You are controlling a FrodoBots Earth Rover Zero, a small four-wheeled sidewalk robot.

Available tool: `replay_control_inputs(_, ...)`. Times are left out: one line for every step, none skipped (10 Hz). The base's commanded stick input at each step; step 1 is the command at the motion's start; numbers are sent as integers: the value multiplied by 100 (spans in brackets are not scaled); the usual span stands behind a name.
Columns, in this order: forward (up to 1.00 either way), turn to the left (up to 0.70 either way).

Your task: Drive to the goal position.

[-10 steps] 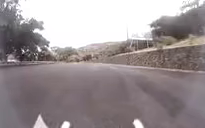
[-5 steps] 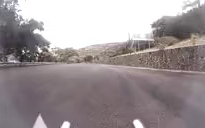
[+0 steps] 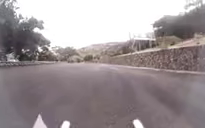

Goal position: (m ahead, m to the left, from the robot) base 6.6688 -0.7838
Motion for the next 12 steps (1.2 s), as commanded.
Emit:
replay_control_inputs(50, -17)
replay_control_inputs(50, -50)
replay_control_inputs(50, -50)
replay_control_inputs(50, -50)
replay_control_inputs(50, -14)
replay_control_inputs(50, 0)
replay_control_inputs(50, 0)
replay_control_inputs(50, 0)
replay_control_inputs(50, 0)
replay_control_inputs(50, 0)
replay_control_inputs(50, 0)
replay_control_inputs(50, 0)
